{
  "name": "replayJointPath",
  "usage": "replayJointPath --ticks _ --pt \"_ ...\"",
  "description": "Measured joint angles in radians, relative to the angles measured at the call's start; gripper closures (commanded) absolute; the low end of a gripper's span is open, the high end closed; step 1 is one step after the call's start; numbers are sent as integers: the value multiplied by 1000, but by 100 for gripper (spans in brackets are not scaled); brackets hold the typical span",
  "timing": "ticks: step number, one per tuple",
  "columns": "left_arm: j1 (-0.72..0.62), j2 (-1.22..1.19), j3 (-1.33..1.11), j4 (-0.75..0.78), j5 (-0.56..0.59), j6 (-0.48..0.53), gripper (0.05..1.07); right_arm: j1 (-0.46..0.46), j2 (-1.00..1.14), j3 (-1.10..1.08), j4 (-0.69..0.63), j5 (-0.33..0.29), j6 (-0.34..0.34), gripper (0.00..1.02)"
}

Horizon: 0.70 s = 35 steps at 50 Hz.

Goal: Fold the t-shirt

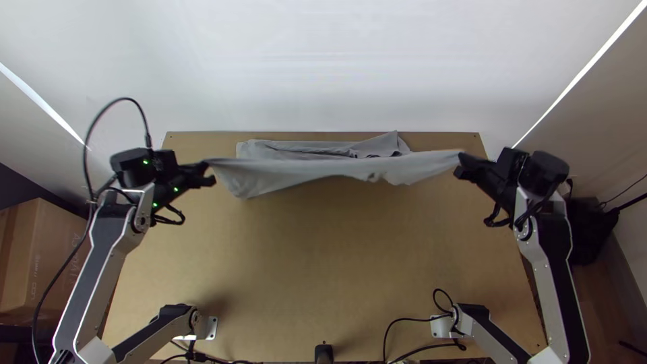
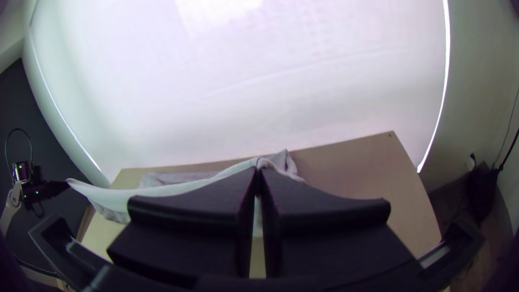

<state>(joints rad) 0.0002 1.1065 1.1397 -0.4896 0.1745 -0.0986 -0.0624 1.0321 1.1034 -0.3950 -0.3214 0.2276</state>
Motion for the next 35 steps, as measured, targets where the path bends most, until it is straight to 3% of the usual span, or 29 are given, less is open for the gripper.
replayJointPath --ticks 15,28,35 --pt "46 114 241 89 -23 1 105 -10 157 233 157 19 0 100" --pt "46 148 367 211 -82 0 105 31 239 373 328 124 4 100" --pt "46 146 473 225 -125 -1 105 42 238 489 354 143 16 100"
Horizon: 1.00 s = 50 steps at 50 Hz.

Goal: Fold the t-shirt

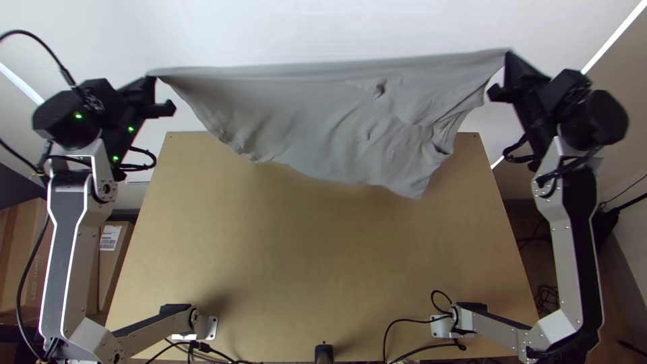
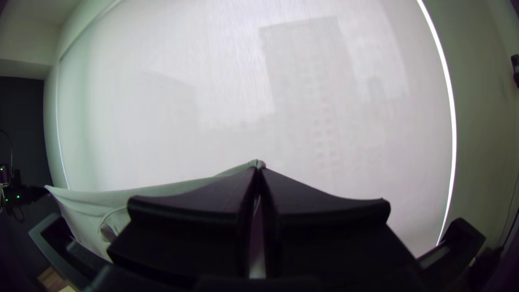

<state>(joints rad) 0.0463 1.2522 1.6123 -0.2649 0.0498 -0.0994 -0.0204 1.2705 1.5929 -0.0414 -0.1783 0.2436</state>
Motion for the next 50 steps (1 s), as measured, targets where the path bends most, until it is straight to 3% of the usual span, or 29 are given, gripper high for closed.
replayJointPath --ticks 18,30,42,50 --pt "2 -153 225 26 -83 -2 105 0 -232 124 -3 7 45 100" --pt "20 -367 258 45 -115 -2 105 -2 -500 135 -103 18 60 100" --pt "6 -500 241 -67 -121 -6 105 -6 -578 215 -210 33 80 100" --pt "-35 -523 82 -166 -114 -37 105 39 -578 106 -296 34 110 100"
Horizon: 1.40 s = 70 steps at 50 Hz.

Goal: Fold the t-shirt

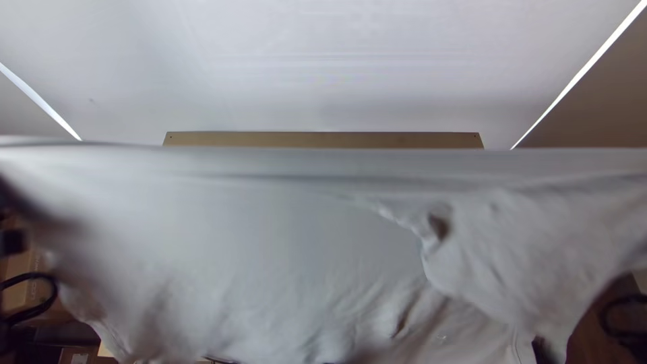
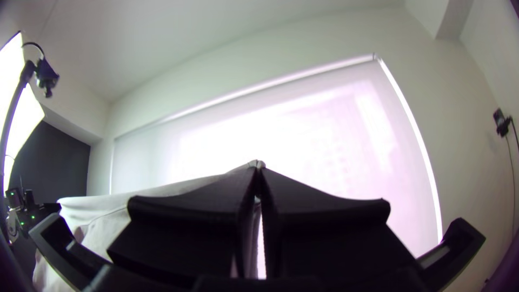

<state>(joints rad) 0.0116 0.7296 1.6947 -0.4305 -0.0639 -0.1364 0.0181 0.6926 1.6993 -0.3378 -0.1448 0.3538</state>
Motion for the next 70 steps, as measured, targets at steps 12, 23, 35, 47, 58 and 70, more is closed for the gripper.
replayJointPath --ticks 12,23,35,47,58,70 --pt "-18 -81 -497 -90 91 -14 105 89 -9 -496 -24 30 17 100" --pt "-23 -111 -887 -49 163 -14 105 113 -58 -900 -33 28 40 100" --pt "-30 74 -1039 159 176 -5 105 112 49 -1026 69 26 43 100" --pt "-20 362 -1028 343 177 -2 105 77 326 -998 167 21 42 100" --pt "-5 623 -938 379 188 6 105 59 621 -848 196 9 34 100" --pt "14 854 -755 392 188 21 105 53 860 -699 238 5 31 100"
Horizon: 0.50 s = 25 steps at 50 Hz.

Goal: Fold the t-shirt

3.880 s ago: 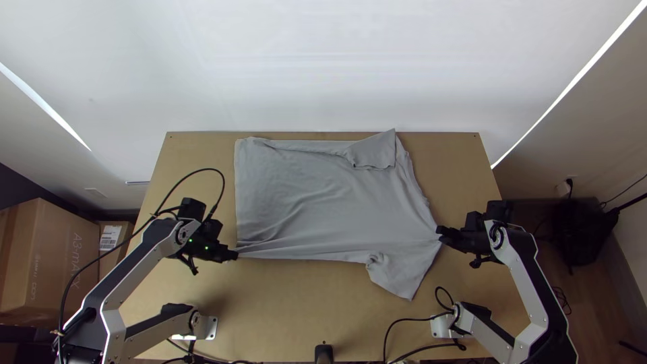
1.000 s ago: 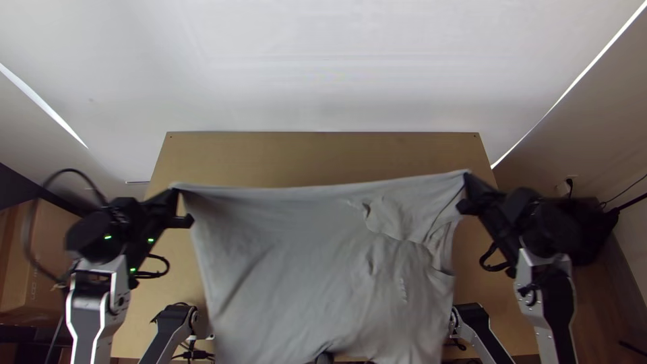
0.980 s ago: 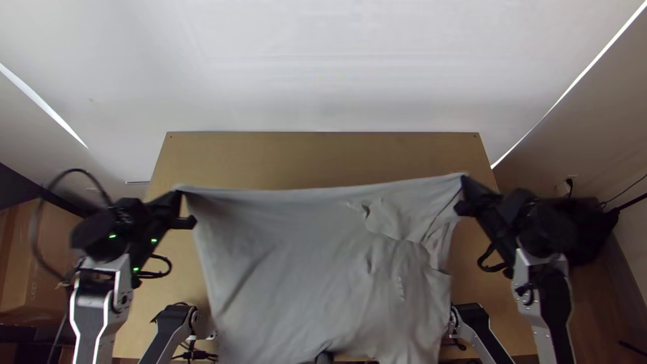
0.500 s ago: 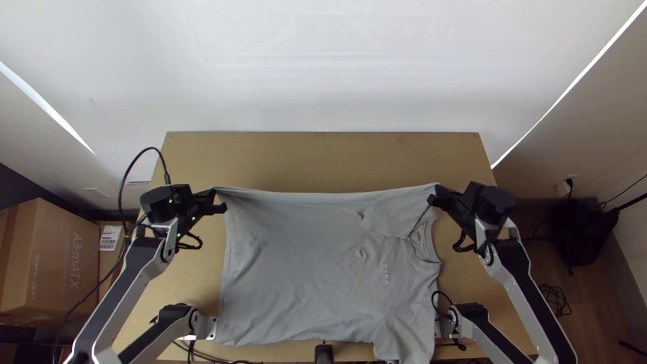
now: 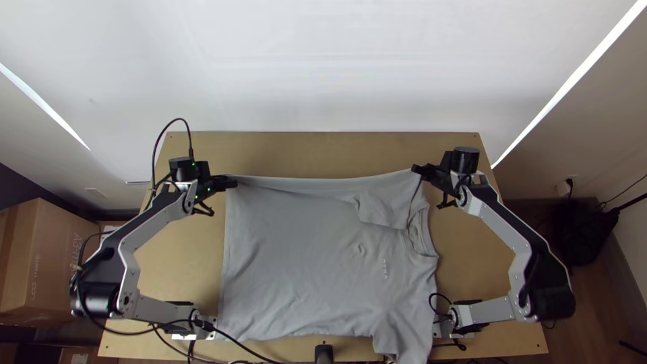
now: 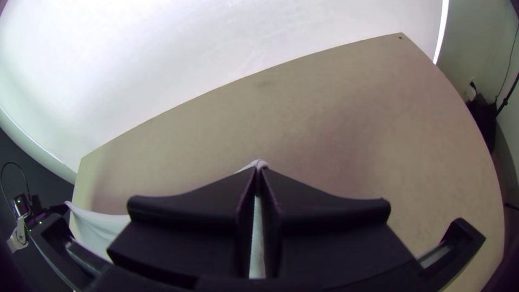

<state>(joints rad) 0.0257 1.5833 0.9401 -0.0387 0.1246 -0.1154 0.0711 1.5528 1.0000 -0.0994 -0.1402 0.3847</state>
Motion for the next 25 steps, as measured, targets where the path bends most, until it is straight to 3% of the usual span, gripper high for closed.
replayJointPath --ticks 25 --pt "14 335 342 2 -1 3 105 -9 367 355 3 -6 -4 100"
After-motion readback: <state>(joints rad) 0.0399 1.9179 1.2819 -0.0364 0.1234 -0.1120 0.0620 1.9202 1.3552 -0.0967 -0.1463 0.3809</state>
